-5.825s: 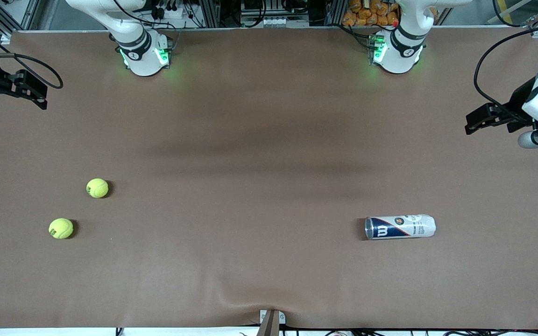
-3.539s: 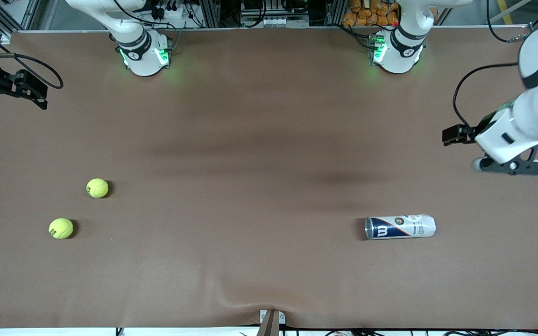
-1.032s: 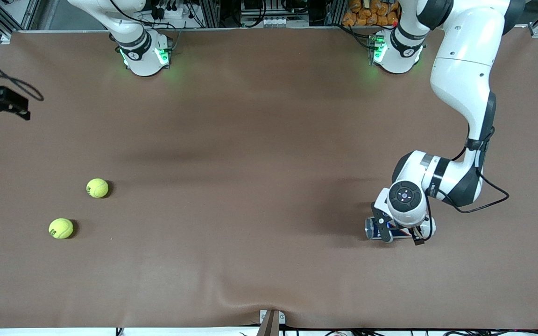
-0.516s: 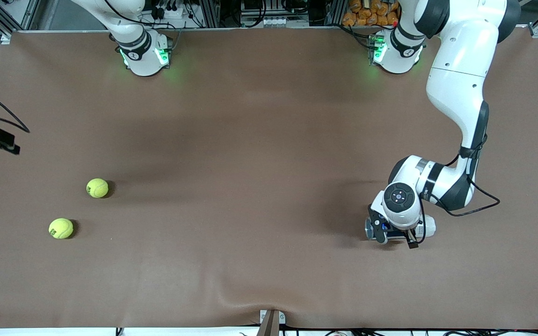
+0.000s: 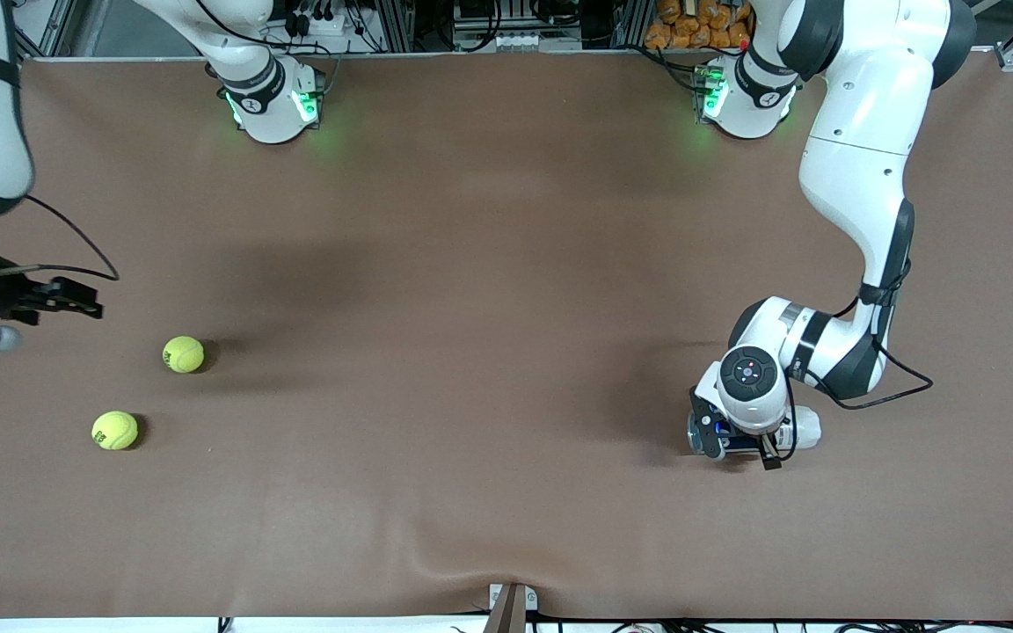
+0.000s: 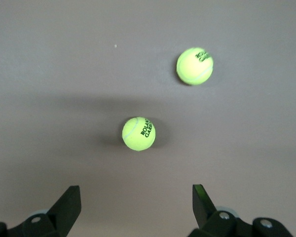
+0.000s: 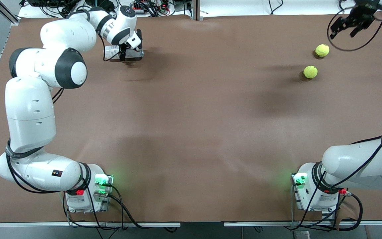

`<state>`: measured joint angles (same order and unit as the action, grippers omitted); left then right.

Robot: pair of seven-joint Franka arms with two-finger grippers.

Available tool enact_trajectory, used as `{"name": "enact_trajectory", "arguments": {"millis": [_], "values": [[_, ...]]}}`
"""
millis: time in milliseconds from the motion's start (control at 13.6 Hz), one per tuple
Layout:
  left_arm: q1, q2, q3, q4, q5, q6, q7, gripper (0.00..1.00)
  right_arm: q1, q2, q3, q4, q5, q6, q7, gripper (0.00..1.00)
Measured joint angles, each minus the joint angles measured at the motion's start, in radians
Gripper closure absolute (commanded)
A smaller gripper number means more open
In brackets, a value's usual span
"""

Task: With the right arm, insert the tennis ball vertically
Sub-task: 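Lift the can with the left gripper while the right gripper reaches a ball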

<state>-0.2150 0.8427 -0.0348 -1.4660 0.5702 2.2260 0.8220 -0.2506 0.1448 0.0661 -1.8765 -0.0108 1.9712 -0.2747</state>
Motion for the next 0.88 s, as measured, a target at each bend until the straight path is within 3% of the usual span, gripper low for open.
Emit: {"name": "enact_trajectory", "arguments": {"millis": [221,369,885], "values": [[0.000,0.000,0.000,0.000,0.000,0.000,0.000,0.20,0.000,0.006,-0.007,-0.115,0.011,0.098,0.000,0.00],[0.000,0.000,0.000,0.000,0.000,0.000,0.001,0.25,0.000,0.021,-0.009,-0.165,0.041,0.164,0.000,0.00],[-0.006,0.000,-0.005,0.006,0.001,0.005,0.004,0.26,0.003,0.142,-0.008,-0.240,0.049,0.406,0.001,0.00]]}}
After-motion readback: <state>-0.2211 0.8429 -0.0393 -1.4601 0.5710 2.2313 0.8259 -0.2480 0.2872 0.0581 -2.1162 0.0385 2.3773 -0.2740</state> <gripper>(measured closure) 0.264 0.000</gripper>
